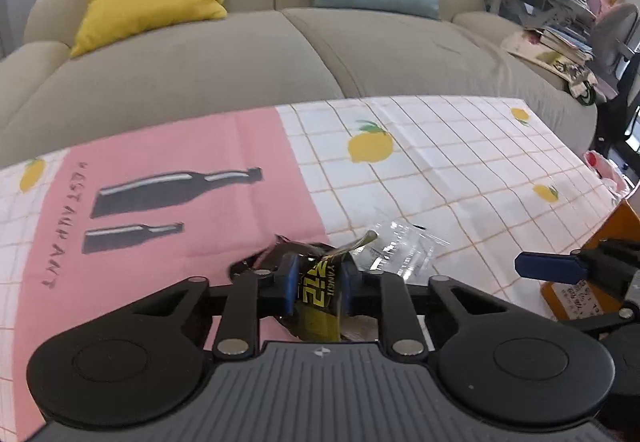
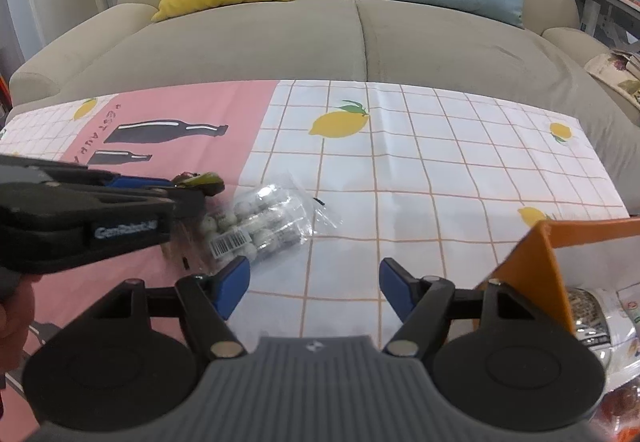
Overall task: Organize snacks
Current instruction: 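Grasp dark chocolate snack pack with left tool while right tool grasps clear candy bag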
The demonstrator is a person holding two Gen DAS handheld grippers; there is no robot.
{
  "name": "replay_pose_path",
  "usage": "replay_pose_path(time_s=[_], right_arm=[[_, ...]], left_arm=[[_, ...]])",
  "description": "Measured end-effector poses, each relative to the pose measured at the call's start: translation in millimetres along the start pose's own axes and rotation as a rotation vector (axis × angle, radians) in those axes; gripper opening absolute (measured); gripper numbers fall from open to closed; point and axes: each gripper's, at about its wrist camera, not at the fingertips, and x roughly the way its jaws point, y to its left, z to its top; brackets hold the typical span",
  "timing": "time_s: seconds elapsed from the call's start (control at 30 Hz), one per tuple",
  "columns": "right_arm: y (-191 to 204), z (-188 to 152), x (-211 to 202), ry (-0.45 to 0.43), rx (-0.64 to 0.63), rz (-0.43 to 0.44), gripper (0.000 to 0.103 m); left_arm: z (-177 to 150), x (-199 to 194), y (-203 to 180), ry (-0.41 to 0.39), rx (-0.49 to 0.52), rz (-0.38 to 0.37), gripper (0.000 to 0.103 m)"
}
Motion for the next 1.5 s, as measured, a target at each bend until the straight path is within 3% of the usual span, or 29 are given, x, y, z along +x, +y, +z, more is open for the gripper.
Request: replay_pose_path(time_s=[0.13, 0.3, 0.4, 0.53, 0.57, 0.63, 0.7, 0.87, 1.07, 1.37, 1.5], right_arm=[[6.7, 2.4, 6.3, 0.006, 0.044, 0.03, 0.07], [30.2, 0.6, 12.7, 0.048, 0.066, 0.13, 0.07], [46.8, -4.6, 19.4, 0.064, 0.049, 0.125, 0.067], [54.1, -8.7, 30.1, 0.069, 0.065, 0.085, 0.044], [55.3, -8.2, 30.6, 0.064, 0.055, 0.075, 0.023], [56.5, -7.3, 31.0, 0.068, 0.035, 0.081, 0.004], [55.4, -7.4, 29.6, 0.07, 0.021, 0.092, 0.0], [51.1, -19.9, 13.4, 0.092, -0.03, 0.145, 0.0], [42.4, -60.8, -29.6, 0.149, -0.072, 0.203, 0.0], [31.0, -113.8, -87.4, 0.331, -0.077, 0.255, 0.0], [21.2, -130.4, -101.0, 0.396, -0.015, 0.249, 0.0]], left_arm=[[-0.9, -10.8, 13.7, -0.021, -0.04, 0.056, 0.008], [-8.3, -28.7, 37.1, -0.017, -0.117, 0.09, 0.005], [-15.6, -40.0, 42.0, -0.006, -0.132, 0.114, 0.004], [-23.3, -53.1, 42.4, -0.003, -0.154, 0.114, 0.004], [-24.8, -55.9, 41.3, -0.004, -0.15, 0.118, 0.004], [-27.6, -60.6, 37.0, -0.003, -0.138, 0.126, 0.003], [-30.5, -65.2, 33.6, 0.004, -0.134, 0.129, 0.003], [-43.1, -79.8, 18.5, 0.02, -0.081, 0.14, 0.003], [-68.8, -102.1, -0.7, 0.053, -0.044, 0.115, 0.003], [-98.9, -130.6, -43.6, 0.105, 0.082, 0.061, 0.004], [-111.5, -136.8, -61.0, 0.141, 0.124, 0.011, 0.005]])
